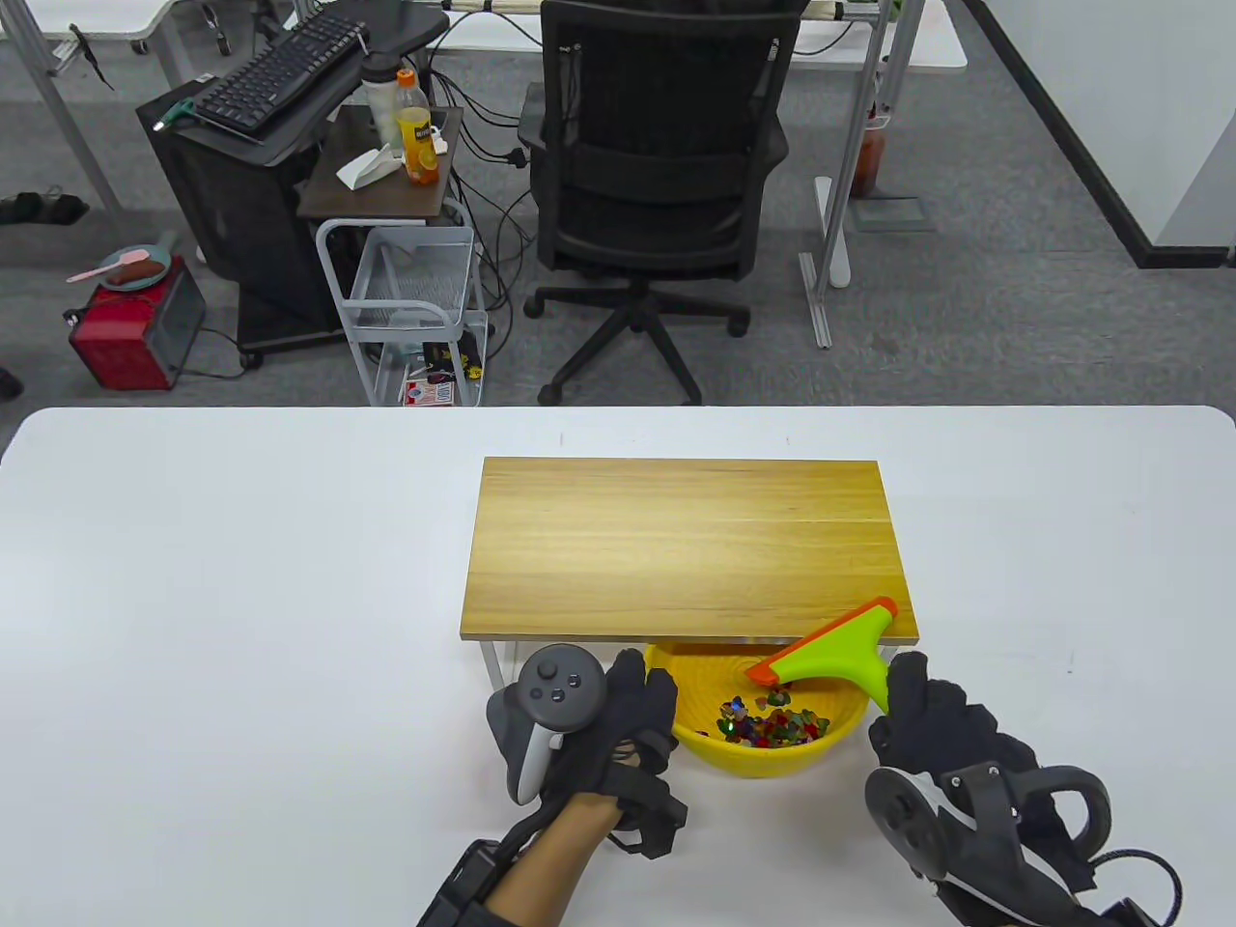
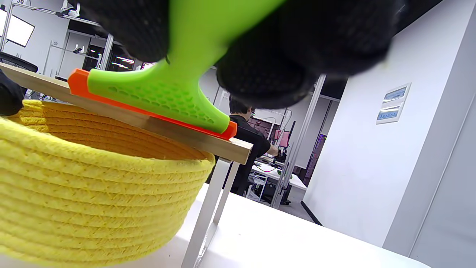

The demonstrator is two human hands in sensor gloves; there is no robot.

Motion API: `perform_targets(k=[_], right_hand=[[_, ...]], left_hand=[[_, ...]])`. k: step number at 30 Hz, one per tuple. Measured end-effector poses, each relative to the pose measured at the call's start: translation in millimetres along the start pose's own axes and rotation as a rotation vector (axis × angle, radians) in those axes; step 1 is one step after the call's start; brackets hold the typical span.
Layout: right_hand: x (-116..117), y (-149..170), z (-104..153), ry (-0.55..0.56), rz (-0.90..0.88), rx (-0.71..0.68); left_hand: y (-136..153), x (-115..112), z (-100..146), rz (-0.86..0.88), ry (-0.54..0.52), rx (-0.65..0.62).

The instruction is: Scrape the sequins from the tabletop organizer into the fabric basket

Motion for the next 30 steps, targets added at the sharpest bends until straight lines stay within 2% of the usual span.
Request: perform_targets(k=[10,16,21,27,30], right_hand=[[1,5,-7,0.060,-0.030,0.020],[9,17,-21,0.117,-0.061,0.050],[24,31,-37,0.153,-0.105,0.078],[33,38,-49,0.189,-0.145,0.095],[37,40,-54,0.166,-0.153,0.104]], left_hand=[[3,4,6,-0.047,0.016,-0.014],[7,15,18,-0.123,0.074,-0.033],[8,35,36,-0.181,0.123,-0.107],[6,66,59,-0.153,0.204,-0.162],[-1,89,69,-0.106,0.206,-0.192]])
Point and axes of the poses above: the tracker on the back of each hand, its own y axis roughly to the little-finger side, its own z axis roughly from the fingertips to the wrist, x = y × z, the point moved 4 cm from there along -z, roughly from the wrist to the fingertips, and after that the axes turned 6 degrees about -z, right-handed, at the moved point
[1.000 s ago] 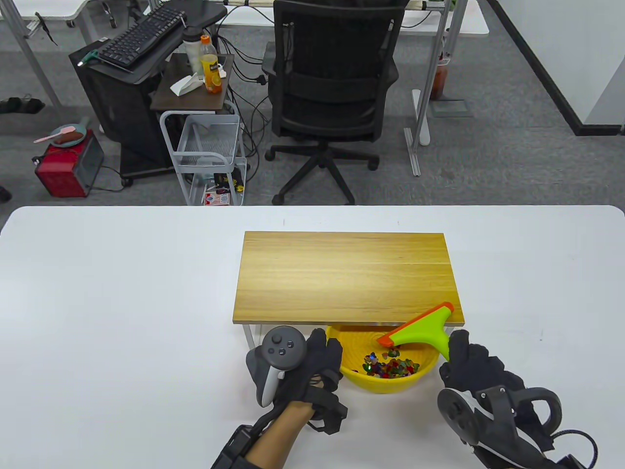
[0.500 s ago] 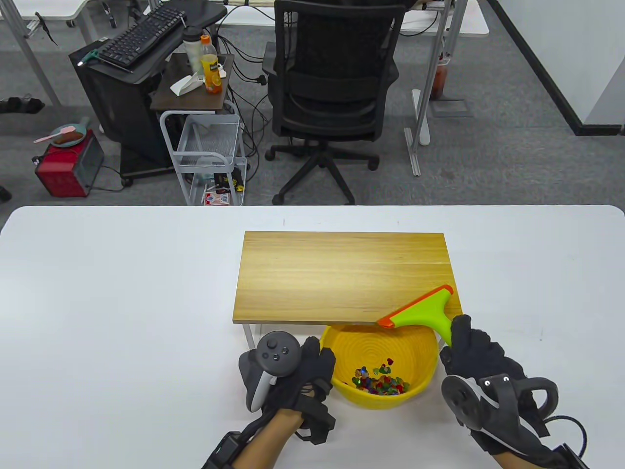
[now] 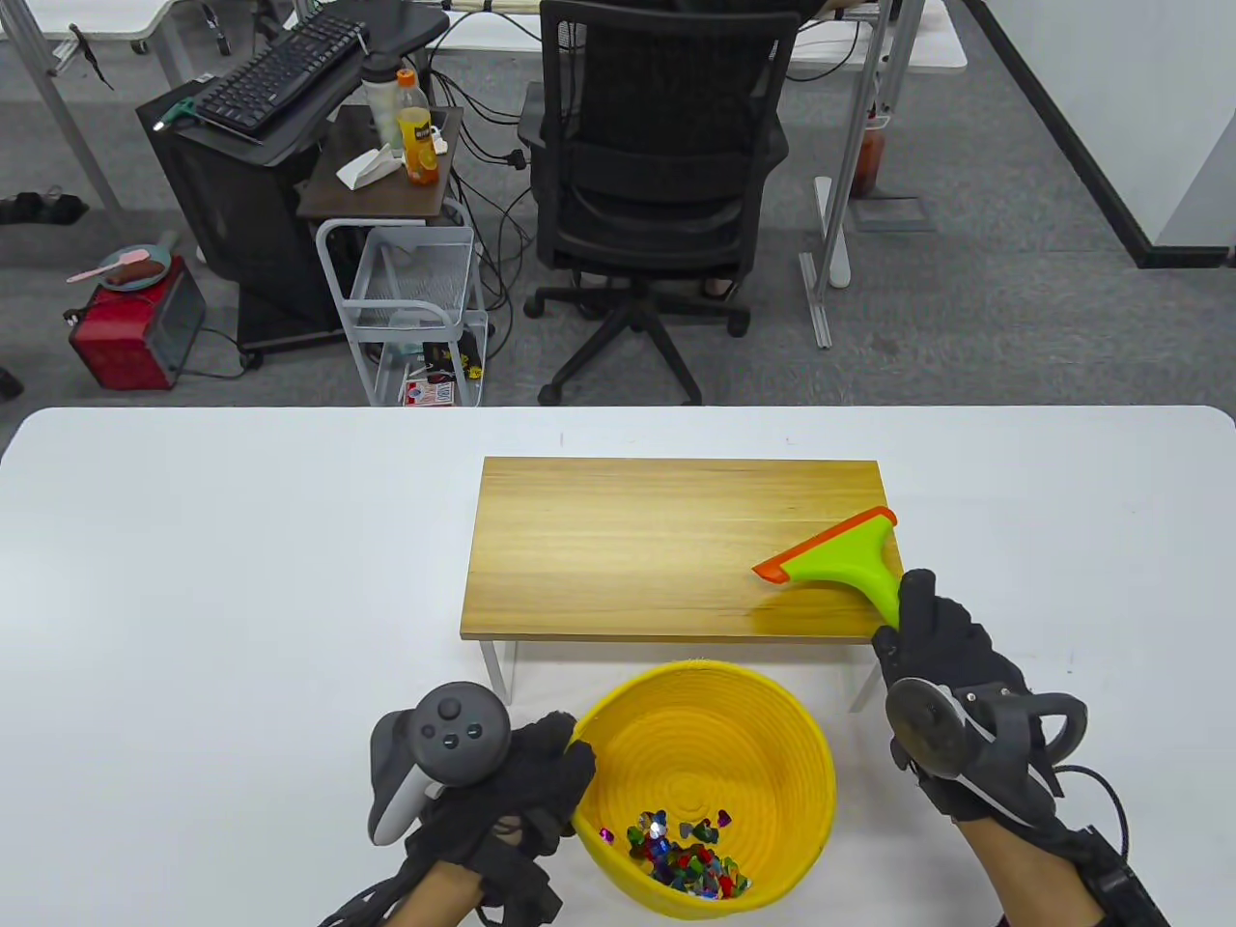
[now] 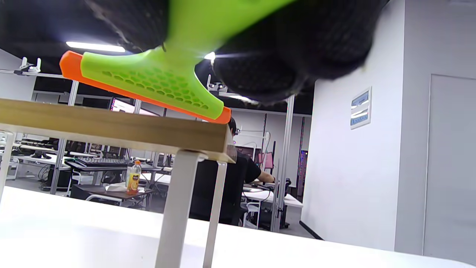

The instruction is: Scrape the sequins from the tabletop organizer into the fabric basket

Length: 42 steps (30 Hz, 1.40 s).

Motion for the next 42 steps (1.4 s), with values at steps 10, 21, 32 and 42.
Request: perform_targets(k=[10,21,32,42], right_hand=[[0,6,2,0.010,-0.001,0.010],[-1,13,5,0.019,-0.013,0.015],[-2,13,7,0.034,-0.020,0.001],[-3,8,11,0.058,-0.032,-0.040]], left_hand=[[4,98,27,0.088,-0.323,0.077],[67,156,47,0.201,-0.662,0.325],[137,157,54,0.262,-0.855,0.535],[207,117,50,0.291,-0.828,0.732]])
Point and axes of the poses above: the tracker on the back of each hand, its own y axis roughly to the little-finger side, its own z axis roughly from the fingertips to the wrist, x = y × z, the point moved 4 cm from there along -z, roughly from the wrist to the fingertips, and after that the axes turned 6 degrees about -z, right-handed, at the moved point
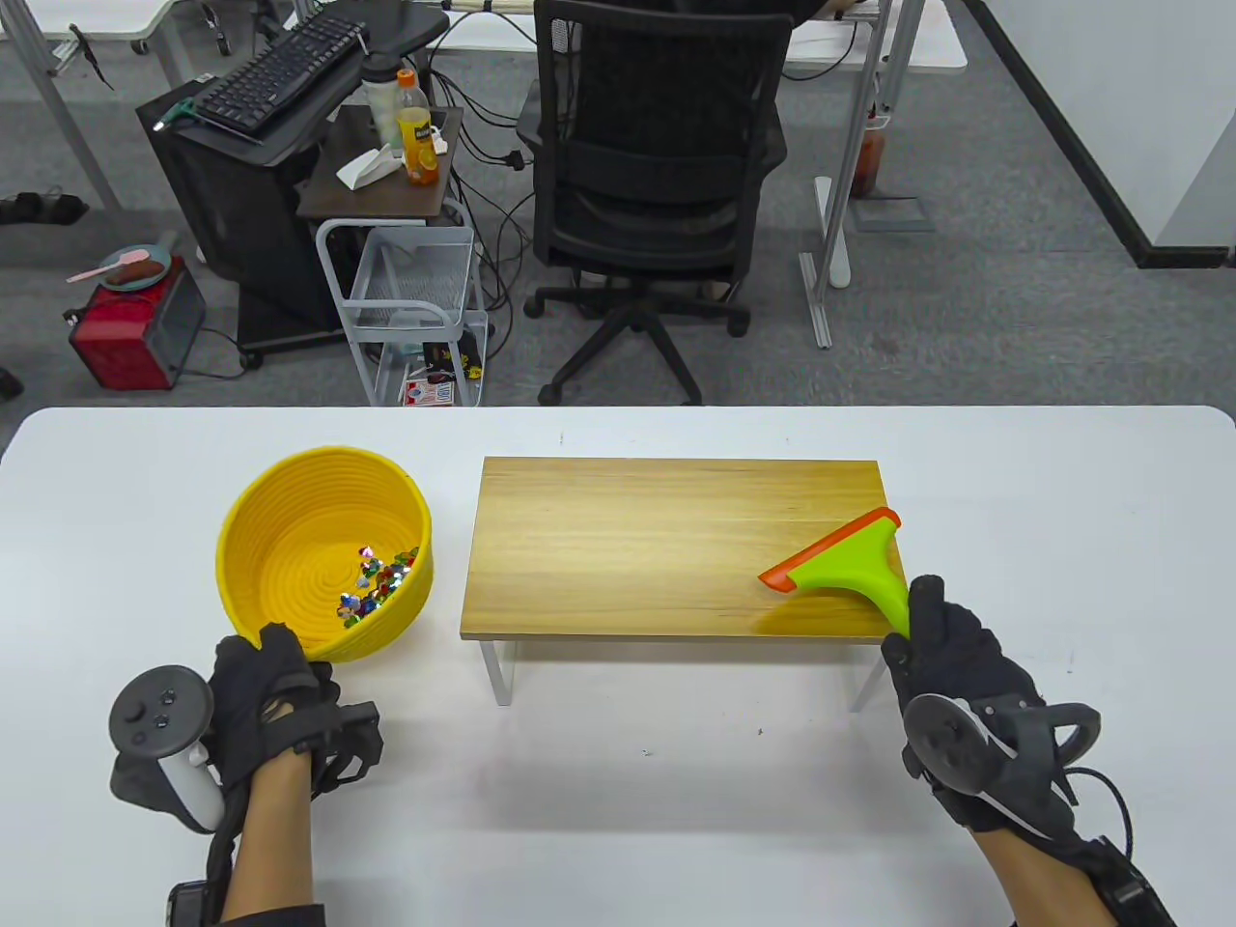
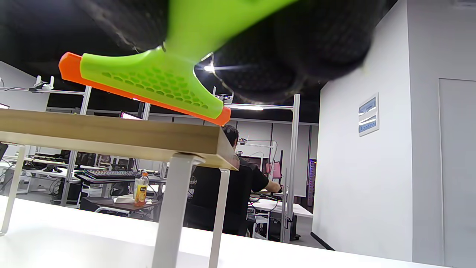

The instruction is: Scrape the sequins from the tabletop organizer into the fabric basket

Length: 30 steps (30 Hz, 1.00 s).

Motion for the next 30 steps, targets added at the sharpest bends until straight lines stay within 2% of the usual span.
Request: perform_targets(k=[9,15,18,20,25,30], right_hand=[[4,-2,3,0.002,-0.001,-0.018],[5,-3,5,0.005,-0.012,-0.031],[5,-3,5,0.007,-0.012,-0.032],[5,-2,5,0.008,-0.011,-0.029],[6,3,5,0.011,-0.009,-0.015],[6,3,6,0.009,-0.004,-0.013]], left_hand=[[38,-25,-8,-0.031,0.032,0.101],[46,-32,-11,-0.072,0.040,0.108],[44,-34,-13,-0.109,0.102,0.109],[37,-28,-12,-0.181,0.091,0.091],[4,-6,-3,-0.358,-0.031,-0.020],[-53,10,27,-0.542,-0.178,-0.277]])
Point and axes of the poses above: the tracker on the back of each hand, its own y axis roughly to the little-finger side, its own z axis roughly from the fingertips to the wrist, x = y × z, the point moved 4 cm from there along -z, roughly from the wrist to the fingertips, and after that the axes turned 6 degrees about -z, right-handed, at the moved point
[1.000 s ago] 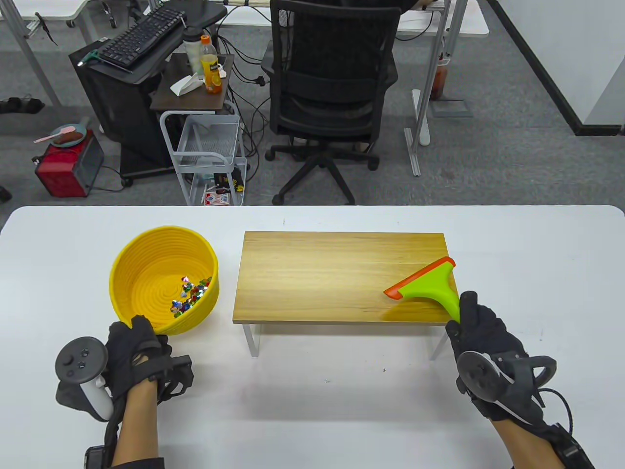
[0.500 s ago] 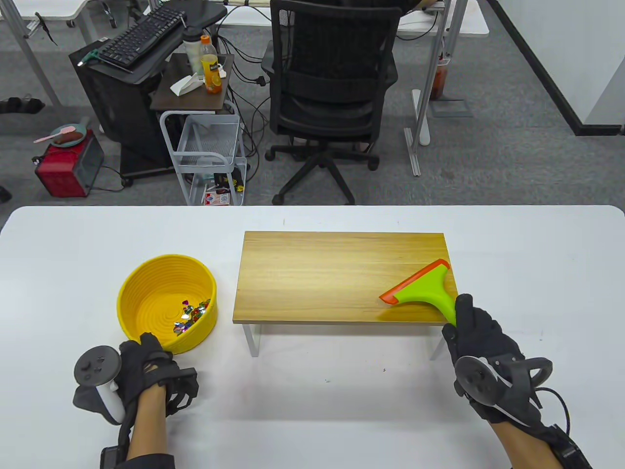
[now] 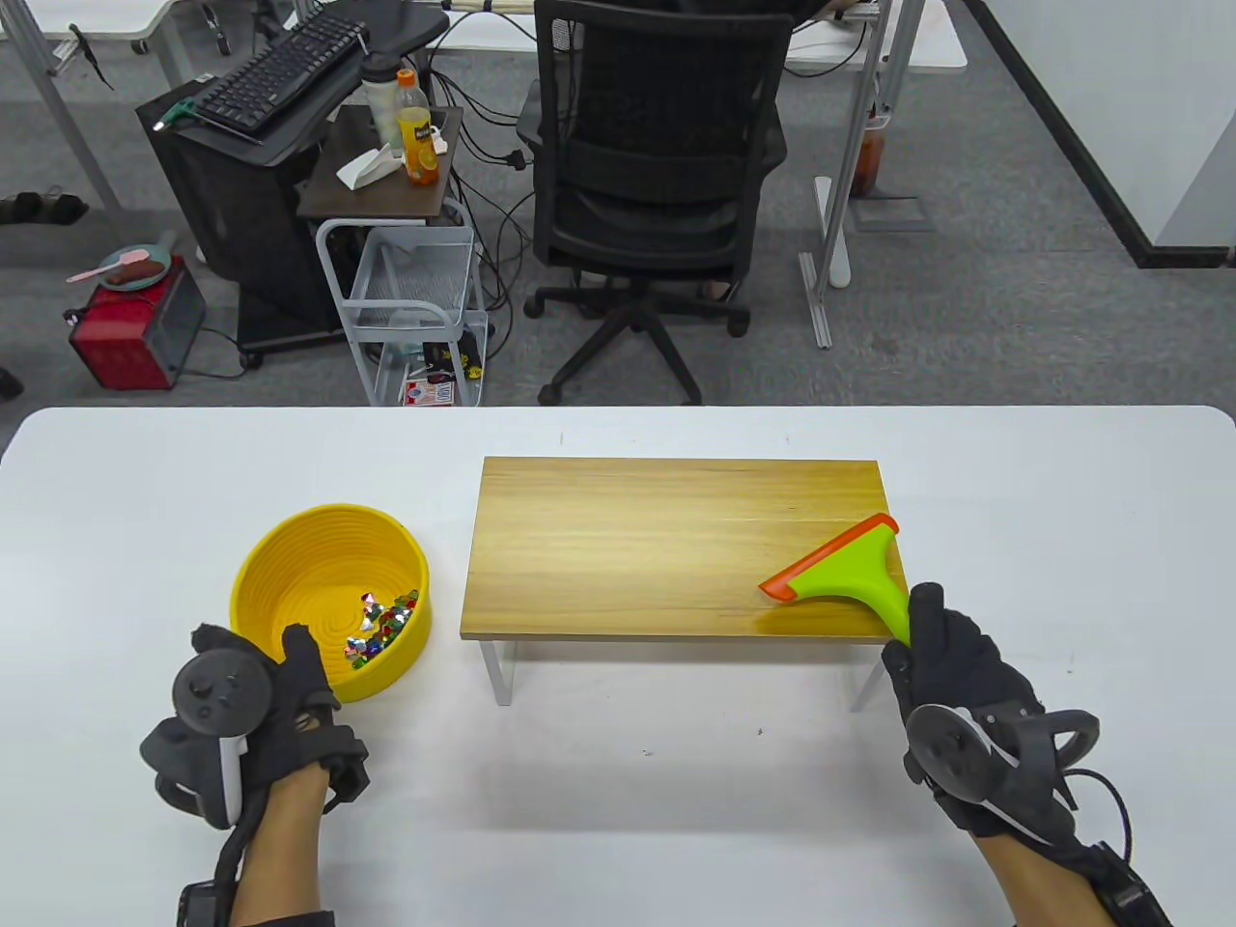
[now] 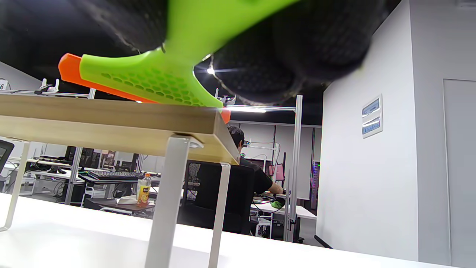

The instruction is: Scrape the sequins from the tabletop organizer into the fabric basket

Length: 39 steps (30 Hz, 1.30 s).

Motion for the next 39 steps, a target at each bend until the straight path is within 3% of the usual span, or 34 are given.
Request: perform_targets(k=[4,10,15,22,27,39], right_hand=[[0,-2,0,0.000,0.000,-0.003],[0,-4,-1,0.000,0.003,-0.004],[0,-5,1,0.002,0.003,-0.007],[2,-7,4,0.003,0.003,-0.015],[5,-8,7,0.001,0.000,-0.017],[5,-8,10,0.001,-0.009,-0.013]], left_hand=[[-42,27,17,0.062,-0.076,-0.235],[-115,49,70,0.112,-0.099,-0.694],[-149,42,113,0.148,-0.032,-0.952],[-172,16,160,0.183,0.093,-1.268],[-179,-10,179,0.139,0.150,-1.370],[-181,-57,181,0.131,0.198,-1.356]])
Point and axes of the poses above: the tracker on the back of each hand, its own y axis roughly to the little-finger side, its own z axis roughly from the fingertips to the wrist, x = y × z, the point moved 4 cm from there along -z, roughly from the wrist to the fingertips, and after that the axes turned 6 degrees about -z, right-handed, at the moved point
